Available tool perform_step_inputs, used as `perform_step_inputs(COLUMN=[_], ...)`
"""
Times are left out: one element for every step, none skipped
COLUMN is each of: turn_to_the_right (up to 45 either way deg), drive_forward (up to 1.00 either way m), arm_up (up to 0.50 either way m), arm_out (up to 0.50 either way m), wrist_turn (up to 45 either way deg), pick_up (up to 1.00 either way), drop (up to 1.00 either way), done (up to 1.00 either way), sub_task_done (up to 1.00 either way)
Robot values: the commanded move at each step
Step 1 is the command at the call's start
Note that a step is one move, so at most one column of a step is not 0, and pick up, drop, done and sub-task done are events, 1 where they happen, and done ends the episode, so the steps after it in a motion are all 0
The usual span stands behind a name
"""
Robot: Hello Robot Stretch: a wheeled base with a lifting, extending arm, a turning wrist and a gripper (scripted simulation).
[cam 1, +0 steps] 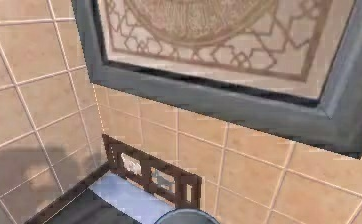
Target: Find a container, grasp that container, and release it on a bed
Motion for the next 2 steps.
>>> perform_step_inputs(turn_to_the_right=[-45.0,-6.0], drive_forward=[0.00,0.00], arm_up=[0.00,0.00], arm_out=[0.00,0.00], wrist_turn=[0.0,0.0], pick_up=[0.00,0.00], drop=[0.00,0.00], done=[0.00,0.00], sub_task_done=[0.00,0.00])
